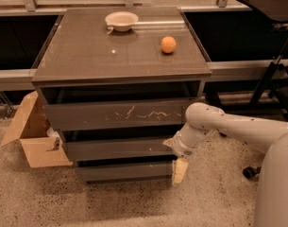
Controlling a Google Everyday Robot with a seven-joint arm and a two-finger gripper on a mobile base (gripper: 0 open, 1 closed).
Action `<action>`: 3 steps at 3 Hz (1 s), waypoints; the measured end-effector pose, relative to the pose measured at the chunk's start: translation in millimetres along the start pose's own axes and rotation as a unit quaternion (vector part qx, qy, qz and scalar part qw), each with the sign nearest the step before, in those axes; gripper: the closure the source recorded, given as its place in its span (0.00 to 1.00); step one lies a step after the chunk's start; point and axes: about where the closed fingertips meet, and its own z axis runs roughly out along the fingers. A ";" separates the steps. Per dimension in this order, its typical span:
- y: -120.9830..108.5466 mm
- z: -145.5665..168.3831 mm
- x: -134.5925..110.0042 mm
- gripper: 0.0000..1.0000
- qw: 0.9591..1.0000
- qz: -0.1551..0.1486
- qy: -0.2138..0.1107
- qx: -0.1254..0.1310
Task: Open middle drawer
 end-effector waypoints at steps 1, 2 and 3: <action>-29.3 -4.7 14.9 0.00 0.998 -0.018 0.010 0.052; -52.7 -7.5 23.8 0.00 0.995 -0.047 0.005 0.089; -73.5 -1.5 30.4 0.00 0.992 -0.067 0.000 0.104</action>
Offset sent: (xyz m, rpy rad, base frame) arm 0.0856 -0.0340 -0.0068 0.0310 -0.3370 0.0645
